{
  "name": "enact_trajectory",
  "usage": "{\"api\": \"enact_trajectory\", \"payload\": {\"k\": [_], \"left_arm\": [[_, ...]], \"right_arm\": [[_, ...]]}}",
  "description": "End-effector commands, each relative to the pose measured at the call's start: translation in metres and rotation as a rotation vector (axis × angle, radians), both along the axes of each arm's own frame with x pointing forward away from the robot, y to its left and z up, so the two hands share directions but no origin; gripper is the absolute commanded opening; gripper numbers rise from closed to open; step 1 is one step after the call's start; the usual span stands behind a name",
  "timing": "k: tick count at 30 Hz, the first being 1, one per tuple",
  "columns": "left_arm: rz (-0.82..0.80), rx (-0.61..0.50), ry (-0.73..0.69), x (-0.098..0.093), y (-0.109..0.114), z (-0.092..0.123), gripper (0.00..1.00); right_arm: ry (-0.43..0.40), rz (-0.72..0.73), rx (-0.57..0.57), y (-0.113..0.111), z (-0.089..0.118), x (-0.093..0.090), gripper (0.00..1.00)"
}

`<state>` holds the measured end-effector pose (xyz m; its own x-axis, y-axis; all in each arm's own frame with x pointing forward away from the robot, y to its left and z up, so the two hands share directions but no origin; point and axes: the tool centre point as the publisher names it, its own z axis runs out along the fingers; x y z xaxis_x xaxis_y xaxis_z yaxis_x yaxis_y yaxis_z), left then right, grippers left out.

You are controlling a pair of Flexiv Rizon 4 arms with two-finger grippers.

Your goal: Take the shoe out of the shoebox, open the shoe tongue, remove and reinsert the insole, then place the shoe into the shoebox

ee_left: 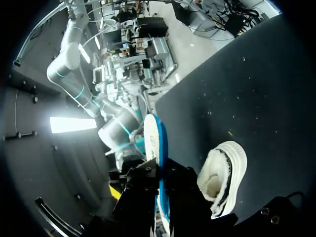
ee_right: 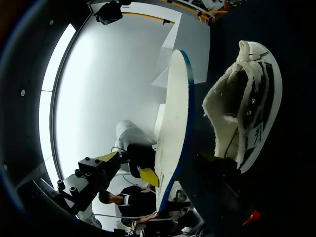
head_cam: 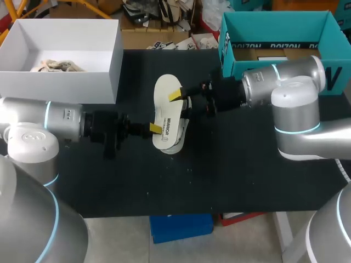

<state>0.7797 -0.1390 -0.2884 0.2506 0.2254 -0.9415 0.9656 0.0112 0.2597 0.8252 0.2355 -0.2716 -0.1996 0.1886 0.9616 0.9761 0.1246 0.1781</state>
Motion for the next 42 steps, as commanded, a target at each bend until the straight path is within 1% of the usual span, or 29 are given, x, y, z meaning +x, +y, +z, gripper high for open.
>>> {"api": "enact_trajectory", "payload": {"k": [1, 9, 12, 13, 15, 16, 17, 18, 19, 22, 23, 25, 26, 27, 40, 41, 42], "left_arm": [[0.004, 0.002, -0.003, 0.000, -0.002, -0.001, 0.00], [0.004, 0.002, -0.003, 0.000, -0.002, -0.001, 0.00], [0.004, 0.002, -0.003, 0.000, -0.002, -0.001, 0.00], [0.004, 0.002, -0.003, 0.000, -0.002, -0.001, 0.00], [0.004, 0.002, -0.003, 0.000, -0.002, -0.001, 0.00], [0.004, 0.002, -0.003, 0.000, -0.002, -0.001, 0.00], [0.004, 0.002, -0.003, 0.000, -0.002, -0.001, 0.00], [0.004, 0.002, -0.003, 0.000, -0.002, -0.001, 0.00], [0.004, 0.002, -0.003, 0.000, -0.002, -0.001, 0.00], [0.004, 0.002, -0.003, 0.000, -0.002, -0.001, 0.00], [0.004, 0.002, -0.003, 0.000, -0.002, -0.001, 0.00], [0.004, 0.002, -0.003, 0.000, -0.002, -0.001, 0.00], [0.004, 0.002, -0.003, 0.000, -0.002, -0.001, 0.00], [0.004, 0.002, -0.003, 0.000, -0.002, -0.001, 0.00], [0.004, 0.002, -0.003, 0.000, -0.002, -0.001, 0.00], [0.015, 0.029, 0.008, -0.001, -0.002, 0.000, 0.24], [0.026, 0.075, 0.018, -0.002, -0.001, 0.001, 1.00]], "right_arm": [[0.003, -0.001, 0.007, 0.008, -0.004, 0.001, 1.00], [0.065, -0.010, 0.016, 0.011, -0.008, 0.003, 1.00], [0.074, -0.010, 0.014, 0.009, -0.009, 0.004, 1.00], [0.076, -0.009, 0.013, 0.009, -0.009, 0.004, 0.94], [0.084, -0.006, 0.011, 0.009, -0.009, 0.004, 0.92], [0.086, -0.005, 0.011, 0.009, -0.009, 0.005, 0.86], [0.088, -0.004, 0.010, 0.009, -0.010, 0.005, 0.78], [0.090, -0.003, 0.009, 0.009, -0.010, 0.005, 0.65], [0.092, -0.002, 0.008, 0.009, -0.010, 0.005, 0.49], [0.110, 0.000, 0.003, 0.008, -0.012, 0.005, 0.41], [0.115, 0.003, 0.002, 0.008, -0.013, 0.005, 0.35], [0.124, 0.006, -0.004, 0.009, -0.016, 0.005, 0.20], [0.128, 0.006, -0.006, 0.009, -0.017, 0.005, 0.06], [0.140, 0.011, -0.004, 0.009, -0.018, 0.004, 0.00], [0.140, 0.011, -0.004, 0.009, -0.018, 0.004, 0.00], [0.140, 0.011, -0.004, 0.009, -0.018, 0.004, 0.00], [0.140, 0.011, -0.004, 0.009, -0.018, 0.004, 0.00]]}}
